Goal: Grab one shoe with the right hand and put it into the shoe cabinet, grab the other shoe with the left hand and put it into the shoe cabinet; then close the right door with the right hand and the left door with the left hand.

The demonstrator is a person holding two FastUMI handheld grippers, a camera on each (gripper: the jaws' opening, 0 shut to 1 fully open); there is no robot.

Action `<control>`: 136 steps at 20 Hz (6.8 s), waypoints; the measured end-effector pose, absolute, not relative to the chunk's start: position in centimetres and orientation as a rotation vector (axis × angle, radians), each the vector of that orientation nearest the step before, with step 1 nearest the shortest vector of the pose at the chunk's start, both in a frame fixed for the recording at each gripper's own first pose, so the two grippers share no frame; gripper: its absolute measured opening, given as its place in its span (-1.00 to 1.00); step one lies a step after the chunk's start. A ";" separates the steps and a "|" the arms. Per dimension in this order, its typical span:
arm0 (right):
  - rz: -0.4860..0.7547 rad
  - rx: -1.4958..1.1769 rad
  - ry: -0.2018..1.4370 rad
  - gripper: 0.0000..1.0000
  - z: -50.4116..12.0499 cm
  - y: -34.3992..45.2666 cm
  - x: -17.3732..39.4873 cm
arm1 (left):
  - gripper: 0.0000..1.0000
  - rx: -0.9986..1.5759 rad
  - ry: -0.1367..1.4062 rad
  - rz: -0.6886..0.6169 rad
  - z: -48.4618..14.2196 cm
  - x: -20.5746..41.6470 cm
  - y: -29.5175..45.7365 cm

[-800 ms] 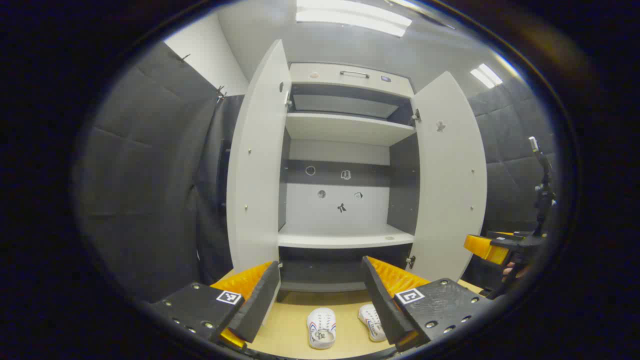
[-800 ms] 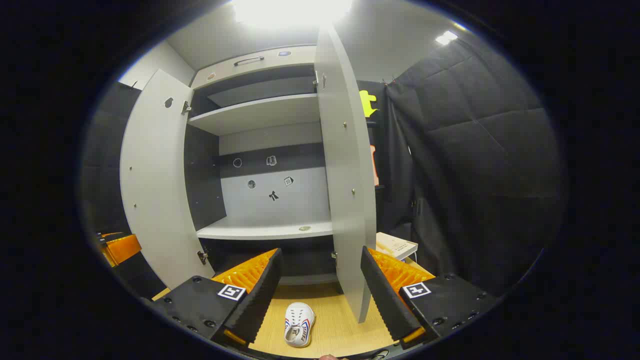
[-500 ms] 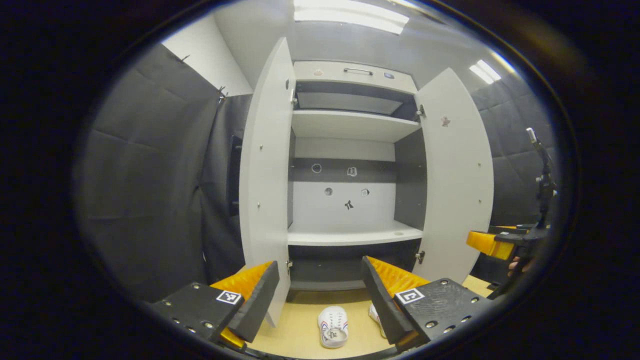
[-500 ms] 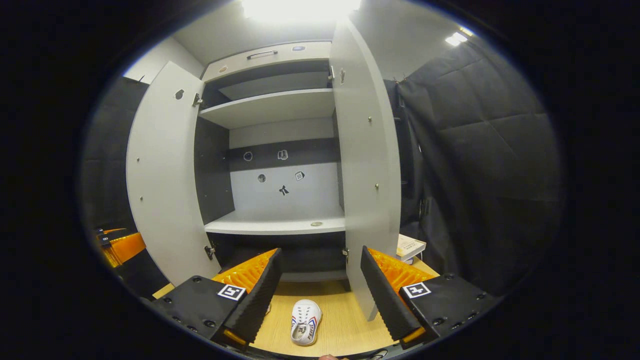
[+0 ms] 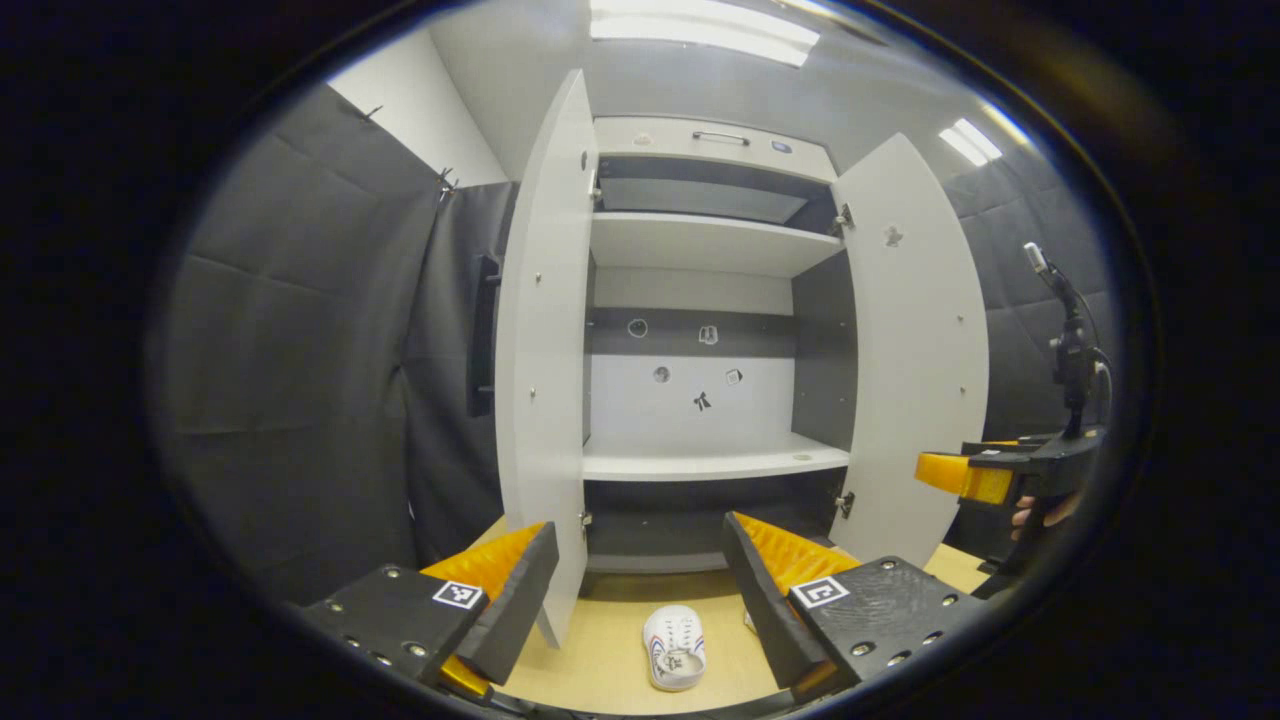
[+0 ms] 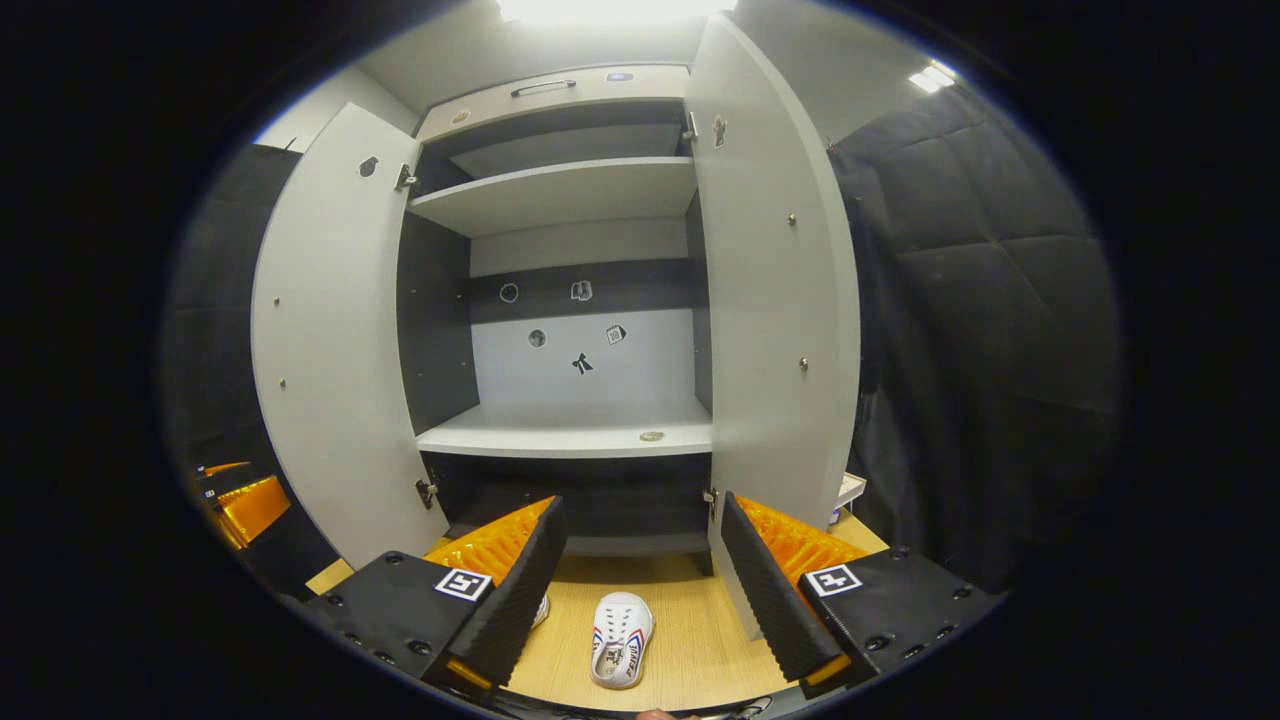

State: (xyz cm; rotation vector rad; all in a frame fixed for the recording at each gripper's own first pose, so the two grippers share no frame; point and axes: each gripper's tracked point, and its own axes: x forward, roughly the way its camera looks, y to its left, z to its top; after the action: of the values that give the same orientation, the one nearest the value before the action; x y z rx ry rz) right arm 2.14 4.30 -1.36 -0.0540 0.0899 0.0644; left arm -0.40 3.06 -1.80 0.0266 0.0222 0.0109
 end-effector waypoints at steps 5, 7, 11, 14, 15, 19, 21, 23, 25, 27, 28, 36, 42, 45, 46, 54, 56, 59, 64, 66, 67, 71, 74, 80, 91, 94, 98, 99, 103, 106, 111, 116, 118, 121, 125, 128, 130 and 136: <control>0.086 -0.061 0.112 0.96 -0.8 5.2 3.6 | 0.89 0.012 0.019 0.027 -1.9 -0.9 3.9; 0.102 -0.060 0.133 0.96 -1.0 5.9 4.3 | 0.89 0.003 0.025 0.042 -2.3 -1.3 4.4; 0.155 -0.076 0.228 0.96 -3.7 8.0 5.9 | 0.87 -0.009 0.043 0.073 -3.3 -2.4 5.2; 0.195 -0.106 0.305 0.96 -7.7 9.4 7.2 | 0.87 -0.009 0.064 0.091 -4.2 -3.1 5.4; 0.204 -0.112 0.330 0.96 -9.3 9.8 7.6 | 0.87 -0.012 0.071 0.096 -4.7 -3.3 5.4; 0.219 -0.124 0.439 0.96 -16.2 10.4 9.2 | 0.89 -0.022 0.111 0.103 -6.2 -4.1 5.3; 0.235 -0.140 0.493 0.97 -19.2 10.9 10.0 | 0.87 -0.011 0.131 0.112 -6.9 -4.1 5.3; 0.250 -0.159 0.538 0.97 -21.8 11.3 11.0 | 0.90 -0.009 0.141 0.125 -7.2 -4.2 5.4; 0.263 -0.173 0.589 0.97 -24.6 11.6 11.9 | 0.87 -0.021 0.154 0.140 -7.8 -4.6 5.5; 0.272 -0.162 0.640 0.96 -27.3 12.0 12.7 | 0.87 -0.034 0.172 0.159 -8.5 -4.9 5.6; 0.268 -0.148 0.682 0.97 -28.8 12.0 12.9 | 0.87 -0.041 0.182 0.166 -8.9 -4.9 5.6; 0.239 -0.198 0.872 0.84 -37.2 10.4 12.4 | 0.90 -0.052 0.225 0.199 -10.2 -4.8 5.7; 0.182 -0.350 0.893 -0.05 -39.1 9.0 13.0 | 0.93 -0.040 0.208 0.201 -9.5 -4.5 5.2; 0.151 -0.404 0.881 -0.20 -38.6 8.9 12.9 | 0.93 -0.040 0.205 0.197 -9.4 -4.8 4.9; 0.138 -0.426 0.889 -0.55 -39.1 8.8 13.2 | 0.93 -0.039 0.204 0.194 -9.2 -4.9 4.8; 0.186 -0.358 0.910 -0.96 -36.9 7.8 11.9 | 0.89 -0.012 0.183 0.188 -8.3 -6.9 4.8; 0.185 -0.288 0.901 -1.00 -35.5 7.8 10.9 | 0.87 0.003 0.176 0.187 -8.2 -7.3 4.9; 0.173 -0.257 0.852 -0.96 -32.8 7.2 9.9 | 0.93 0.010 0.171 0.162 -8.2 -7.6 4.6; 0.198 -0.224 0.711 -0.96 -25.7 7.6 8.1 | 0.87 0.048 0.155 0.104 -8.3 -6.9 4.2; 0.179 -0.174 0.655 -0.96 -22.7 8.0 8.1 | 0.93 0.053 0.159 0.076 -8.4 -6.4 3.6; 0.176 -0.154 0.622 -0.96 -21.1 8.2 8.2 | 0.92 0.049 0.161 0.060 -8.3 -6.1 3.2; 0.209 -0.132 0.481 -0.97 -14.1 9.6 9.4 | 0.87 0.058 0.153 0.003 -7.8 -5.2 1.7; 0.232 -0.094 0.388 -0.96 -8.6 11.2 11.6 | 0.90 0.067 0.145 -0.013 -7.3 -3.8 1.2; 0.257 -0.042 0.208 -0.97 0.7 13.3 18.6 | 0.90 0.115 0.127 -0.024 -5.8 -0.1 0.6; 0.197 0.015 0.084 -0.97 6.9 13.3 33.4 | 0.87 0.141 0.089 0.032 -3.7 6.9 -1.2; 0.182 0.028 0.097 -0.97 6.4 13.2 36.8 | 0.89 0.131 0.099 0.049 -3.7 8.1 -1.7; 0.181 0.047 0.146 -0.97 4.5 13.5 39.4 | 0.93 0.148 0.122 0.105 -3.8 9.1 -1.2; 0.186 0.050 0.165 -0.97 3.8 13.7 39.8 | 0.87 0.151 0.131 0.123 -4.0 9.1 -1.0; 0.196 0.072 0.177 -0.96 2.7 14.6 41.7 | 0.87 0.115 0.157 0.197 -4.5 9.0 0.0; 0.212 0.079 0.191 -0.93 2.1 14.9 42.3 | 0.87 0.083 0.179 0.246 -5.3 8.8 0.2; 0.235 0.082 0.177 -0.52 2.3 14.4 42.4 | 0.89 0.079 0.197 0.240 -6.3 9.3 -0.9; 0.238 0.065 0.129 0.96 3.2 13.9 39.0 | 0.87 0.097 0.193 0.202 -6.4 9.3 -1.8; 0.249 0.044 0.127 0.96 2.8 13.7 37.0 | 0.90 0.111 0.219 0.197 -7.5 9.1 -1.2; 0.276 0.006 0.119 0.96 1.8 13.5 33.2 | 0.90 0.113 0.262 0.131 -9.9 9.0 -0.7; 0.273 -0.038 0.122 0.96 -0.2 11.6 27.6 | 0.87 0.153 0.332 0.046 -14.3 9.4 -0.1; 0.240 -0.054 0.153 0.96 -2.5 9.7 22.6 | 0.89 0.097 0.398 -0.011 -18.2 9.9 -0.2; 0.221 -0.085 0.173 0.96 -3.8 8.7 19.2 | 0.90 0.090 0.443 -0.047 -20.8 9.9 0.3; 0.131 -0.116 0.181 0.96 -4.7 5.9 10.7 | 0.90 0.202 0.564 -0.174 -29.5 10.7 0.2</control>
State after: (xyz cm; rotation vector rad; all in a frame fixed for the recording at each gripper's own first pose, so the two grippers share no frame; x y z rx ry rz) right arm 10.66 5.91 -4.71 -0.1163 0.1807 0.1309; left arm 10.72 0.24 -29.53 0.2025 0.5639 -0.1737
